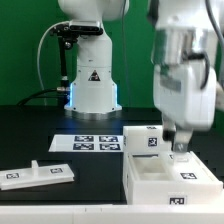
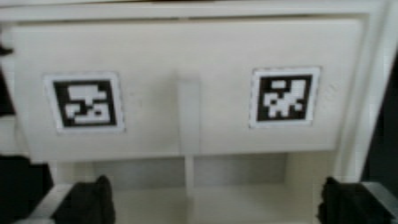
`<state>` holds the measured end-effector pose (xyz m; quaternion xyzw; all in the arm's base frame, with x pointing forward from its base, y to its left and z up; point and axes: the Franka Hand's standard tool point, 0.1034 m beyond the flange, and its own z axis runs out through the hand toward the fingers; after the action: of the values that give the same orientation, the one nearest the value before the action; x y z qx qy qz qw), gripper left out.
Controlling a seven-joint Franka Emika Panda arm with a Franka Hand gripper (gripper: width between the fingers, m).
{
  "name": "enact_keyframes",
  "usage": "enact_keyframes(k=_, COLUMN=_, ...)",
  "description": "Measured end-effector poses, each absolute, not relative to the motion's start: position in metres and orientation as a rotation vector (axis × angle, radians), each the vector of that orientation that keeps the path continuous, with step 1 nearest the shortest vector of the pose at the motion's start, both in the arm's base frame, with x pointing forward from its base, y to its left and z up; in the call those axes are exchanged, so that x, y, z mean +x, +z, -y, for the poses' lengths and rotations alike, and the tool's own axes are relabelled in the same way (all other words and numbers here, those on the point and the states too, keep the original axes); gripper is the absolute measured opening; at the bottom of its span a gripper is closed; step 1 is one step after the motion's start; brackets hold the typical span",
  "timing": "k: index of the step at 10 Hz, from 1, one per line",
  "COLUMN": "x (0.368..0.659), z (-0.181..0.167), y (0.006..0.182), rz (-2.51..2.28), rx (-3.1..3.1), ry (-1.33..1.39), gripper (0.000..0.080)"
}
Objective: Assemble cabinet
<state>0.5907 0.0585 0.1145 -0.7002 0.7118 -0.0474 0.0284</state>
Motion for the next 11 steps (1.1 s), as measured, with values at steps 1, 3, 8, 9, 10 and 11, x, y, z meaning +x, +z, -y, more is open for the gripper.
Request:
enact_keyframes(k=1, x=0.585, z=-0.038, y=0.121, rz=-2.243, rx=-2.122, ry=-0.136, gripper=0.0687)
enact_keyframes(k=3, x=0.585, z=-0.043, y=0.117, rz=-2.246, rx=-2.127, ry=-0.142, gripper=0.0794)
enact_keyframes(k=8, x=0.576, z=0.013, y=0.107, rz=-2.062, rx=-2.276, ry=-0.236, gripper=0.0796)
enact_keyframes(k=9, x=0.573, z=0.036, y=0.103, rz=-2.006, rx=-2.332, ry=-0.275, gripper=0.0796)
enact_keyframes(k=10, x=0.566, z=0.057, y=0.097, rz=-1.997, rx=-2.338, ry=-0.312, gripper=0.0796)
enact_keyframes(k=11, x=0.562, z=0.060, y=0.092, rz=-2.020, rx=-2.321, ry=-0.309, gripper=0.0796)
